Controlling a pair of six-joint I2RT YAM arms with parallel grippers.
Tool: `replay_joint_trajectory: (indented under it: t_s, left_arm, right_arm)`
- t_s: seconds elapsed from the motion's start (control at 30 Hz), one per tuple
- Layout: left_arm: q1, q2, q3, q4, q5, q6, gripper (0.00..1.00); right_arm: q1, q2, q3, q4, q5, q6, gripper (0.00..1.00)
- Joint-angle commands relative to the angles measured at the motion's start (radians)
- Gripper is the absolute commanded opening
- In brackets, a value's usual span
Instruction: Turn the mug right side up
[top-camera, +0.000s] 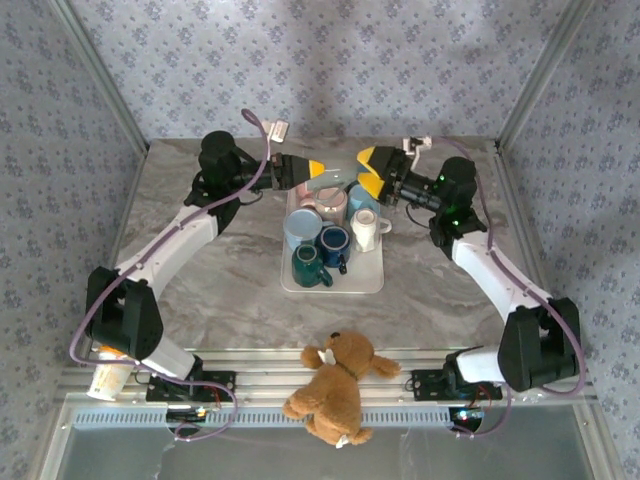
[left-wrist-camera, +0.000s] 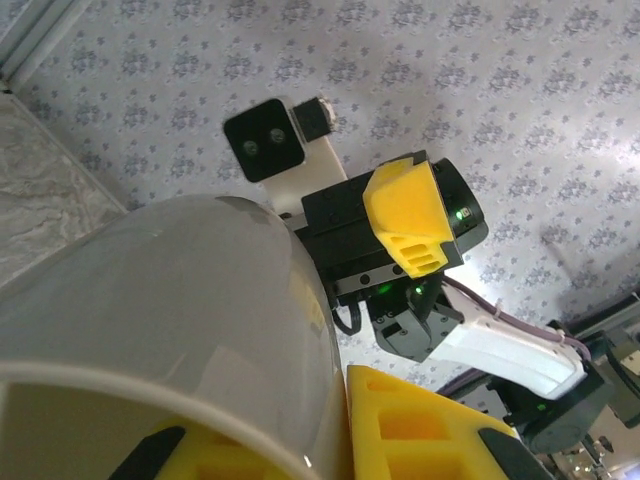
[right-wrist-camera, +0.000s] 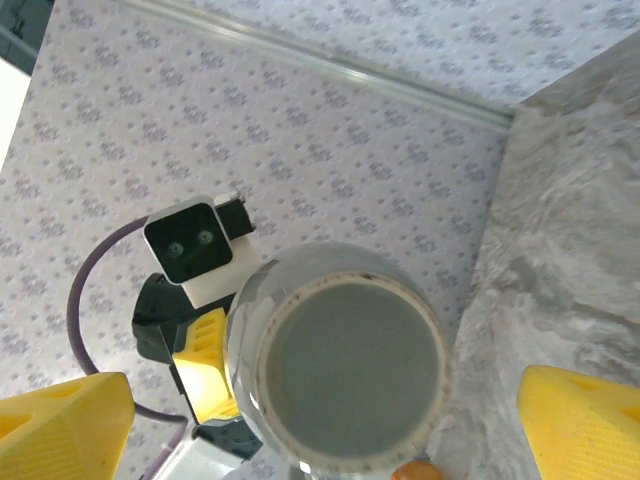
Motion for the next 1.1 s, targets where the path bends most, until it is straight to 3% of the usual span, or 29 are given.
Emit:
replay_joint_trajectory:
  t_s: [0.0, 0.2, 0.37, 0.47, 0.7, 0.9, 1.07]
  left_arm:
    - [0.007, -0.016, 0.067, 0.002, -0.017, 0.062, 0.00]
    - [0.017, -0.038, 0.130, -0.272, -0.074, 0.235, 0.00]
    - [0.015, -0.088, 0.205, -0.651, -0.383, 0.478, 0.00]
    - [0.016, -0.094, 0.255, -0.809, -0.577, 0.540, 0.00]
    - [0.023, -0.039, 0.381, -1.115, -0.905, 0.593, 0.00]
    - [0.139, 0.035, 0.416, -1.269, -0.922, 0.559, 0.00]
    - [0.253, 0.091, 0.411, -1.323, -0.966, 0.609, 0.00]
  right_arm:
    - [-0.033, -0.072, -0.038, -0.064, 0.042, -0.072, 1.00]
    - [-0.060, -0.165, -0.002, -0.420, 0.079, -0.364, 1.00]
    - [-0.020, -0.188, 0.115, -0.746, 0.115, -0.731, 0.94]
    - [0.029, -0.177, 0.182, -0.910, 0.192, -0.882, 0.91]
    - [0.089, -0.116, 0.219, -0.989, 0.251, -0.941, 0.89]
    - [0.144, -0.037, 0.285, -1.019, 0.315, -0.964, 0.88]
    - [0.176, 0.058, 0.325, -0.979, 0.277, -0.959, 0.88]
